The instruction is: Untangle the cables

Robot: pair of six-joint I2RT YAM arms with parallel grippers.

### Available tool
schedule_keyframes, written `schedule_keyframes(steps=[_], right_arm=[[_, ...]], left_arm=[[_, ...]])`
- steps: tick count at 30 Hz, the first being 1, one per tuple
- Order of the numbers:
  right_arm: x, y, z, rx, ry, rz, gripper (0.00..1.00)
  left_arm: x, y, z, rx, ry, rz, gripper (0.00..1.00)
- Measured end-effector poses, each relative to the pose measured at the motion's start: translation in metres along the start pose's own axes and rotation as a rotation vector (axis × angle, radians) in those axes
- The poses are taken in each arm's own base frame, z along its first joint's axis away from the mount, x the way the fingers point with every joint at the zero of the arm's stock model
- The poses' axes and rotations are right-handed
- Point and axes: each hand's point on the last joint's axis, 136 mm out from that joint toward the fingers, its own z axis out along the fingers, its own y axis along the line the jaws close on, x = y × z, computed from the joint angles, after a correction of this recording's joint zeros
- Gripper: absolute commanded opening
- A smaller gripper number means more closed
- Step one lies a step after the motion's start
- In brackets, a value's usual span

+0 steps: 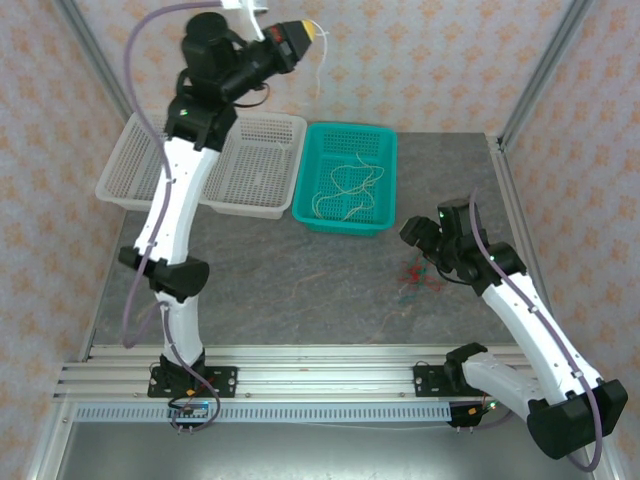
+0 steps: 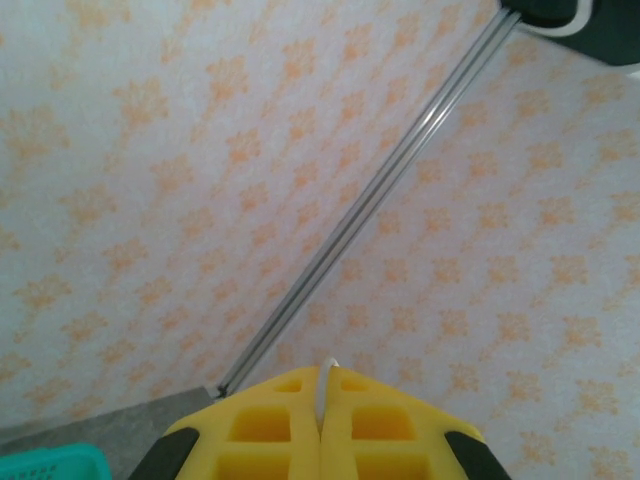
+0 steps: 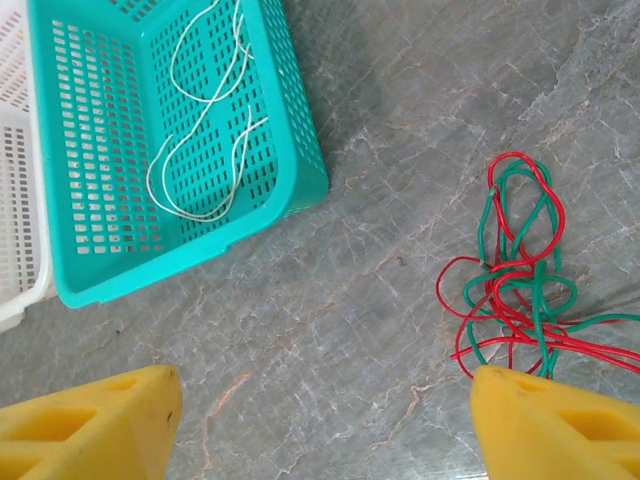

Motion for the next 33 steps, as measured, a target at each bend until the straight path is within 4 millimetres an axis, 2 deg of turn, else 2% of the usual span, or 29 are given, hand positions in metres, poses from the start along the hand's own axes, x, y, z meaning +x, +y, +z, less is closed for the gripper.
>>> schedule_keyframes(steps=[4,8,12,14,16,20,21,22,24,25,26,27,30,33], right_arm=[[0.002,-0.004,0.002,0.009,0.003,0.000,0.77],[0.003,-0.005,0.001,0.011,0.000,0.000,0.77],[0.002,-0.005,-0.001,0.004,-0.005,0.000,0.77],[0.002,-0.005,-0.002,0.004,-0.005,0.000,0.77],[0.002,-0.005,-0.002,0.004,-0.005,0.000,0.77],[0.002,-0.004,-0.003,-0.001,-0.010,0.000,0.77],[0.002,-0.004,-0.004,-0.003,-0.011,0.000,0.77],[0.002,-0.004,-0.005,-0.006,-0.014,0.000,0.77],[0.001,-0.003,-0.007,-0.011,-0.018,0.000,0.77],[0.001,-0.003,-0.008,-0.013,-0.020,0.000,0.77],[0.001,-0.003,-0.009,-0.015,-0.021,0.000,0.76],[0.001,-0.003,-0.009,-0.016,-0.023,0.000,0.77],[0.001,-0.004,-0.010,-0.015,-0.022,0.000,0.77],[0.001,-0.005,-0.010,-0.012,-0.021,0.001,0.77]], left_arm=[[0.059,0.048,0.038,-0.084,0.138,-0.056,0.00],[0.125,0.087,0.059,-0.169,0.290,-0.098,0.00],[0.190,0.121,0.062,-0.286,0.421,-0.086,0.00],[0.230,0.143,0.057,-0.367,0.498,-0.074,0.00],[0.261,0.165,0.050,-0.444,0.568,-0.056,0.00],[0.298,0.203,0.045,-0.551,0.663,-0.004,0.00],[0.304,0.211,0.046,-0.568,0.677,0.009,0.09],[0.310,0.218,0.047,-0.582,0.693,0.022,0.28],[0.319,0.228,0.046,-0.608,0.716,0.045,0.75],[0.322,0.230,0.046,-0.618,0.726,0.056,0.91],[0.322,0.229,0.045,-0.624,0.731,0.067,0.99],[0.320,0.226,0.045,-0.625,0.732,0.080,1.00],[0.299,0.205,0.046,-0.603,0.695,0.135,1.00],[0.260,0.172,0.039,-0.569,0.628,0.197,1.00]])
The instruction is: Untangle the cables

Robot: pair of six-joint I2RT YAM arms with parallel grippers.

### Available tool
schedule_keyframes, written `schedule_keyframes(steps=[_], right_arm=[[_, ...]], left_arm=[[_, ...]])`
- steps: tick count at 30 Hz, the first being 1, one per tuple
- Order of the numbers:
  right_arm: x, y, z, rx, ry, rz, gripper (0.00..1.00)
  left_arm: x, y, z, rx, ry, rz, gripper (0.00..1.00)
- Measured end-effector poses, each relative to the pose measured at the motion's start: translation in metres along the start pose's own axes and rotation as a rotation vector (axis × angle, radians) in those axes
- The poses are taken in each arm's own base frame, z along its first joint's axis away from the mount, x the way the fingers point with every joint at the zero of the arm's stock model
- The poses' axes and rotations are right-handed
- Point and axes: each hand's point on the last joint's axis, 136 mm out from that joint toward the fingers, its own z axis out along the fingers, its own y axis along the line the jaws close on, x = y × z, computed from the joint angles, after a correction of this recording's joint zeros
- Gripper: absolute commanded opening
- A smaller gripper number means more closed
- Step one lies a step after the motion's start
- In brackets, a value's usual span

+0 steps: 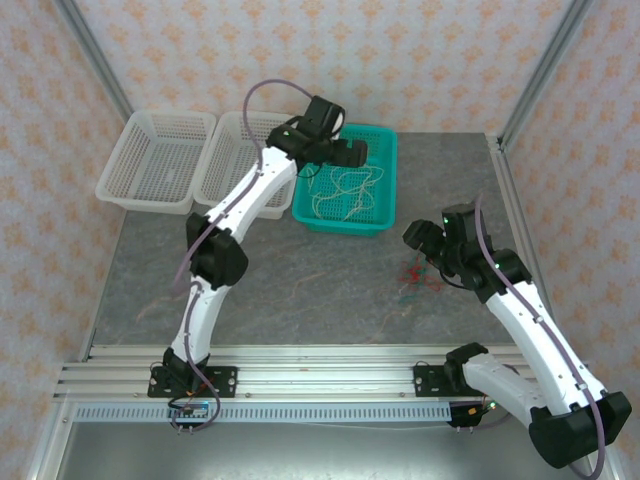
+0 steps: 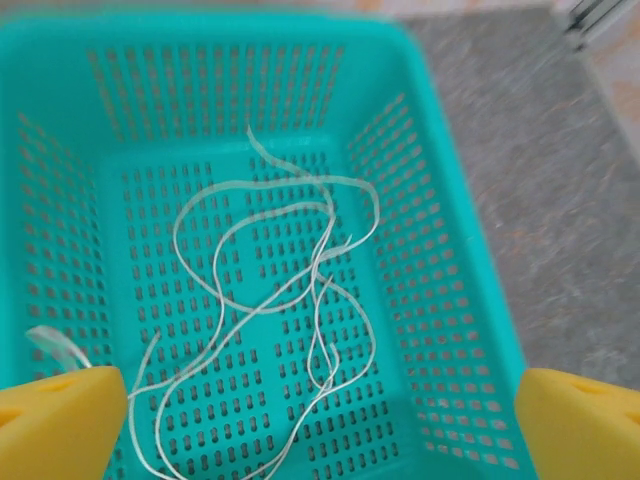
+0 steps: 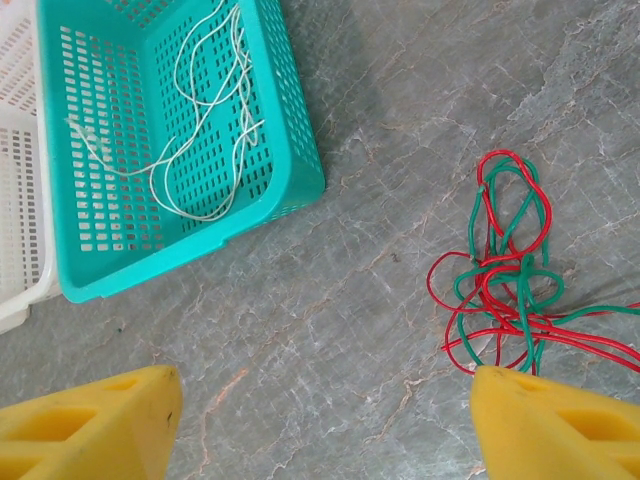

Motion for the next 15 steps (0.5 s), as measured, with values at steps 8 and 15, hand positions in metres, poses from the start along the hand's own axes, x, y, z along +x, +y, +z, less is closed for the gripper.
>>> schedule_keyframes(steps=[8,15], right_arm=[[-0.001,-0.024,0.016,0.102,-0.007,0.037,0.76],[0.033,-0.084,0.061,0.338,0.122,0.039,0.80]], left_arm=[[-0.047,-0.034,-0.218,0.178,-0.356,0.063,1.00],[0.041,-0.071,-0.301,0.410,-0.421,0.141,1.00]])
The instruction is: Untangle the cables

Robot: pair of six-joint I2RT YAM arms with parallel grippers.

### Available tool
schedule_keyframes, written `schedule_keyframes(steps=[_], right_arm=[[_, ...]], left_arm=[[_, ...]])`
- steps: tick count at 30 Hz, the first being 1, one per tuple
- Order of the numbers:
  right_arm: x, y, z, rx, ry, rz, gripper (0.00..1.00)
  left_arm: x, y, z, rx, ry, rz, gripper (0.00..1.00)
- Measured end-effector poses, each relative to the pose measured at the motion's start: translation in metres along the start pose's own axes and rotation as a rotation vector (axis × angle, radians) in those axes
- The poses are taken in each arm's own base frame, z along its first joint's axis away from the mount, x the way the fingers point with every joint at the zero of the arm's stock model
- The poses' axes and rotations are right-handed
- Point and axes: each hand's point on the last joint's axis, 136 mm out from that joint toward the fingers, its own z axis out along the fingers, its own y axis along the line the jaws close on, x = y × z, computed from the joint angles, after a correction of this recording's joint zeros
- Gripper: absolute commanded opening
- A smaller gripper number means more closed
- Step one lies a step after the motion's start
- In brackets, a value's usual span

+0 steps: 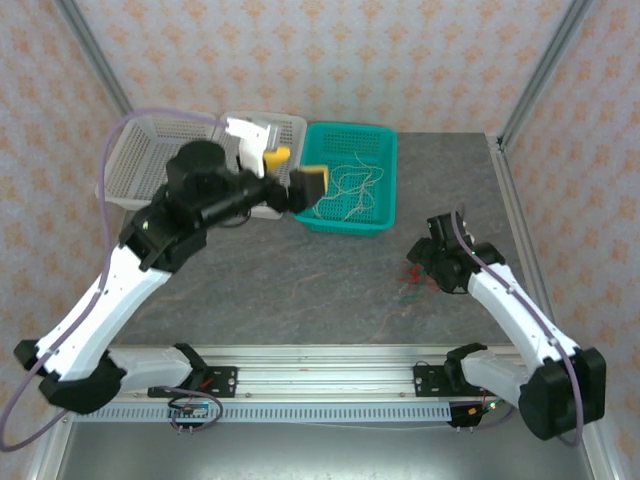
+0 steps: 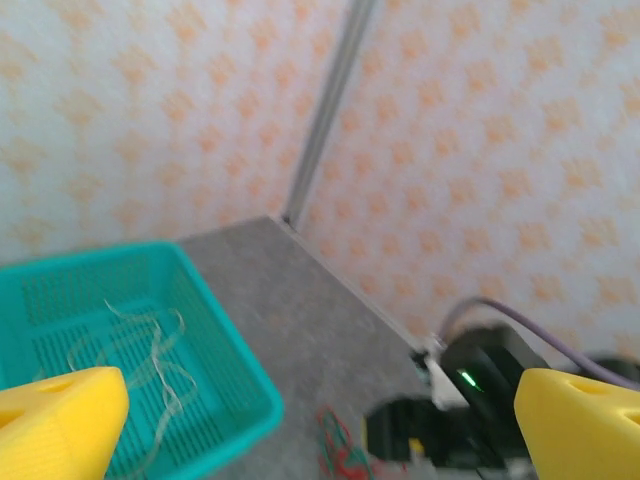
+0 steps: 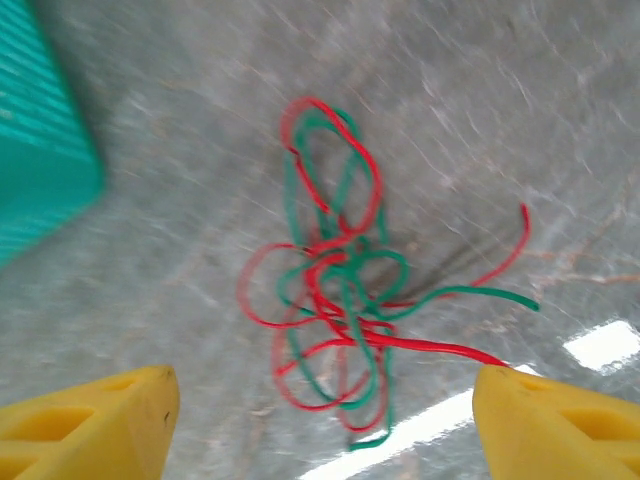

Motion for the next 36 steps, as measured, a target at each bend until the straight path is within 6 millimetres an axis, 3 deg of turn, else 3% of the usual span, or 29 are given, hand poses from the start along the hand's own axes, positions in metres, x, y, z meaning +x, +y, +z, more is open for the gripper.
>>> schedule_keyframes(steps=[3,5,8,10,12,15,22,29,31,32,36], right_arm=[[0.018,-0.009,0.027,0.070,0.111,-0.070,0.80],[0.027,-0.011,0.042,0.107,0.180,-0.117,0.74],[0.038,-0.012,0.062,0.151,0.275,-0.172,0.48],[0.043,-0.009,0.071,0.148,0.311,-0.168,0.38],[0.048,-0.001,0.076,0.113,0.339,-0.136,0.19],[0.051,0.013,0.080,0.041,0.345,-0.065,0.02],[0.065,0.040,0.072,-0.079,0.412,0.012,0.00],[0.074,0.079,0.038,-0.275,0.456,0.054,0.00],[0.075,0.085,0.031,-0.309,0.467,0.063,0.00],[0.076,0.087,0.029,-0.320,0.475,0.066,0.00],[0.084,0.091,0.025,-0.336,0.505,0.065,0.00]], left_arm=[[0.052,0.007,0.000,-0.007,0.083,-0.028,1.00],[0.093,0.017,0.006,-0.031,0.163,-0.055,1.00],[0.145,0.031,0.009,-0.067,0.269,-0.094,0.99],[0.165,0.035,0.007,-0.084,0.303,-0.103,0.98],[0.182,0.032,0.005,-0.078,0.331,-0.096,0.95],[0.207,0.030,0.005,-0.069,0.367,-0.084,0.92],[0.274,0.055,0.014,-0.136,0.483,-0.093,0.85],[0.341,0.058,0.029,-0.039,0.568,-0.078,0.85],[0.350,0.055,0.033,0.001,0.582,-0.058,0.81],[0.352,0.053,0.037,0.024,0.582,-0.038,0.75],[0.359,0.041,0.057,0.112,0.600,0.039,0.74]])
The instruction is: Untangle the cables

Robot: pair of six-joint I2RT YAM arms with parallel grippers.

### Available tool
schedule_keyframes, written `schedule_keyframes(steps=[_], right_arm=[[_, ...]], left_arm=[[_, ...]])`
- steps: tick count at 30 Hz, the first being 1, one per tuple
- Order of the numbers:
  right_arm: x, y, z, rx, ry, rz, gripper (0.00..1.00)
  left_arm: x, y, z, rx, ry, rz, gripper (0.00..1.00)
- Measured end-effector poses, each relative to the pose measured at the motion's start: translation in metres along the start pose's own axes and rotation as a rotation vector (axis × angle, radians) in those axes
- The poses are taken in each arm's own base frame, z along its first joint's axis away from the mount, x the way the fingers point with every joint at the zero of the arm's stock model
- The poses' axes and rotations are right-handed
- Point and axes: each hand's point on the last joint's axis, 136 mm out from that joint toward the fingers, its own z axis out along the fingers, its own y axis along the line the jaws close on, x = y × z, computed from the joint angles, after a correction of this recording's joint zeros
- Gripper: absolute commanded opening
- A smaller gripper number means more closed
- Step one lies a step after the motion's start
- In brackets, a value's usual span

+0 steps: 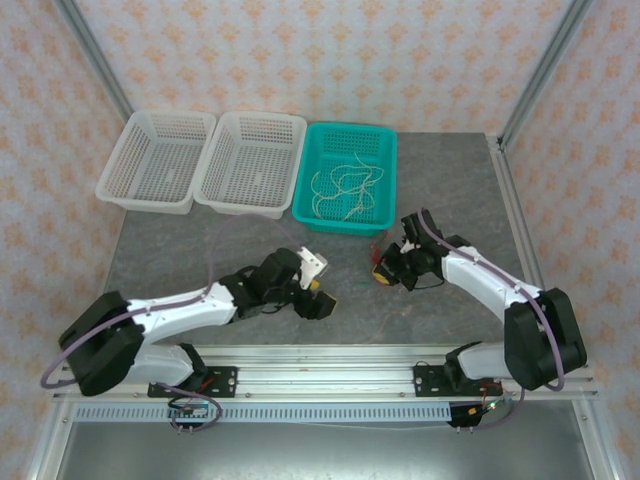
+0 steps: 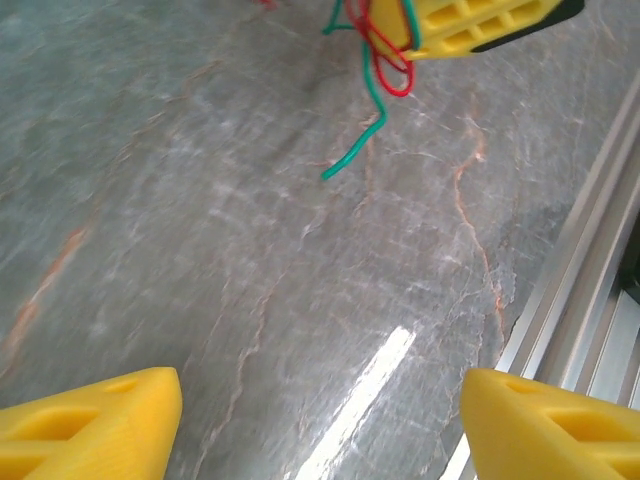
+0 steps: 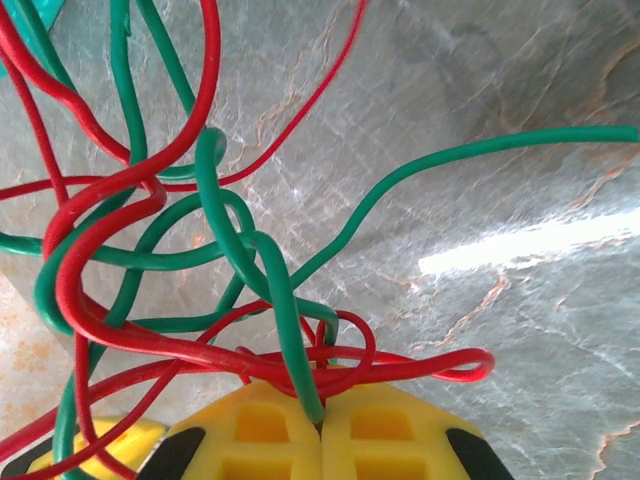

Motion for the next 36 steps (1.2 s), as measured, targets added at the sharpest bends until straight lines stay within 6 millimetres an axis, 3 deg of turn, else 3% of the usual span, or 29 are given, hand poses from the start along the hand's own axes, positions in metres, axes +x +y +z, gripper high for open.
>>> schedule_keyframes(steps=[9,13,16,18,19,26,28,33,36], right_arm=[[0.006,0.005,-0.001,-0.018,0.019,-0.003,0.00],[0.007,0.010,-0.008,-0.041,0.005,-0.011,0.00],[0.007,0.011,-0.009,-0.046,0.002,-0.010,0.00],[0.006,0.009,-0.009,-0.038,-0.006,-0.007,0.00],[0.004,0.008,-0.009,-0.033,-0.015,-0.005,0.00],[-0.013,-0.010,-0.015,0.055,-0.140,0.038,0.00],[-0.016,-0.019,-0.017,0.068,-0.168,0.068,0.00],[-0.031,-0.079,-0.017,0.159,-0.244,0.248,0.00],[-0.038,-0.101,-0.020,0.224,-0.297,0.299,0.00]], left_arm=[[-0.028,-0.011,0.059,0.109,0.009,0.079,0.70],[-0.035,-0.013,0.079,0.141,0.013,0.071,0.50],[-0.041,-0.015,0.090,0.163,0.017,0.061,0.26],[-0.046,-0.019,0.094,0.179,0.012,0.052,0.03],[-0.047,-0.020,0.094,0.185,0.011,0.051,0.00],[-0.050,-0.027,0.086,0.199,0.001,0.003,0.00],[-0.050,-0.030,0.072,0.201,-0.022,-0.013,0.00],[-0.038,-0.034,0.023,0.191,-0.089,-0.039,0.00],[-0.025,-0.032,-0.001,0.164,-0.114,-0.044,0.00]])
